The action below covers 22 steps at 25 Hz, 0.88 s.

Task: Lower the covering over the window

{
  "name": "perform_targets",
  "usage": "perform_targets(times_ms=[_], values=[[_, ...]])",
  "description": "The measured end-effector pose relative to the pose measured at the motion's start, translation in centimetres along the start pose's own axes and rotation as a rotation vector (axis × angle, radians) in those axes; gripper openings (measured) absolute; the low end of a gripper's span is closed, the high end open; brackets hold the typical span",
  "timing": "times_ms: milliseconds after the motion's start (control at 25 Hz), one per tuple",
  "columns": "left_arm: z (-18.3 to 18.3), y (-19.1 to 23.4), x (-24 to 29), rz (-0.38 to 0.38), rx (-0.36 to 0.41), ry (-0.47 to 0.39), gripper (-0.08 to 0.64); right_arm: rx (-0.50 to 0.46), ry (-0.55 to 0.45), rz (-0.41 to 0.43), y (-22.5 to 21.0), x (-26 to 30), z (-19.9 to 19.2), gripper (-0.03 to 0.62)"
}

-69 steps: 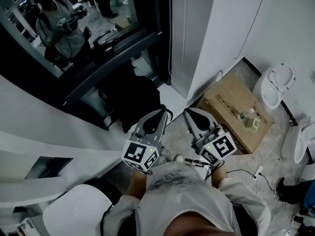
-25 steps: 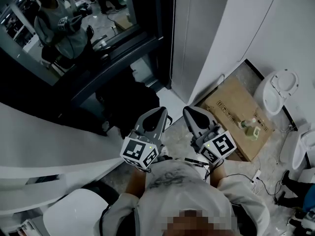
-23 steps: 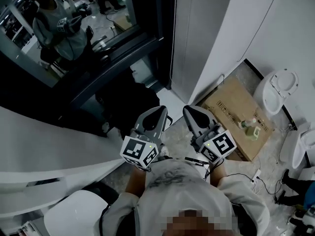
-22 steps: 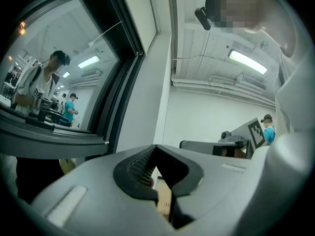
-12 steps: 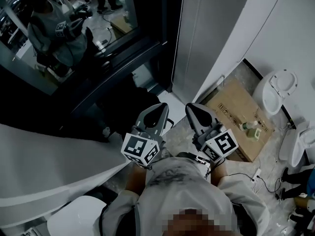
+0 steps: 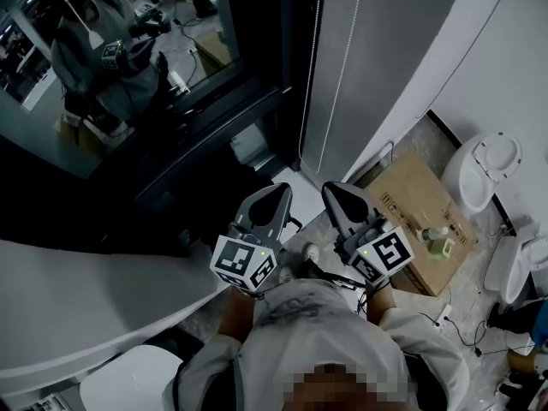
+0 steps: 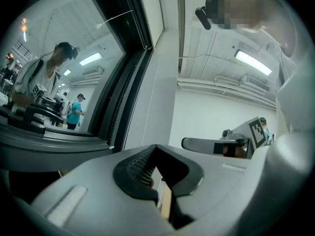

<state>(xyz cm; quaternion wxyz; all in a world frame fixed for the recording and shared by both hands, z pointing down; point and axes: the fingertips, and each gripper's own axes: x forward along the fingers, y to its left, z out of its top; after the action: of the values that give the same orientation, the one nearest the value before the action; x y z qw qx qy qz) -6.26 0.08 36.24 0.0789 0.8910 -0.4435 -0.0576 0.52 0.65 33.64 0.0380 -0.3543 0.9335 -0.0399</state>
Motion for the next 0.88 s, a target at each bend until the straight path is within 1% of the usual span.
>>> perform_targets(times_ms=[280, 520, 680, 880], values=[[0.3, 1.3, 2.8, 0.041, 0.014, 0.007, 0.006, 0.015, -0.008, 0.041, -2.9, 1.8, 0.6, 0.017], [0.6, 1.1, 7.8, 0.065, 0.020, 0.014, 0.006, 0.024, -0.008, 0.068, -7.5, 2.1, 1.2, 0.017], [1.1, 2.0, 8.5, 0.084, 0.023, -0.006, 0.006, 0.014, -0.009, 0.091, -7.6, 3.2, 1.2, 0.017], [1.8, 3.0, 10.3, 0.128, 0.039, -0.018, 0.007, 0.009, -0.008, 0.131, -8.1, 4.0, 1.2, 0.017]])
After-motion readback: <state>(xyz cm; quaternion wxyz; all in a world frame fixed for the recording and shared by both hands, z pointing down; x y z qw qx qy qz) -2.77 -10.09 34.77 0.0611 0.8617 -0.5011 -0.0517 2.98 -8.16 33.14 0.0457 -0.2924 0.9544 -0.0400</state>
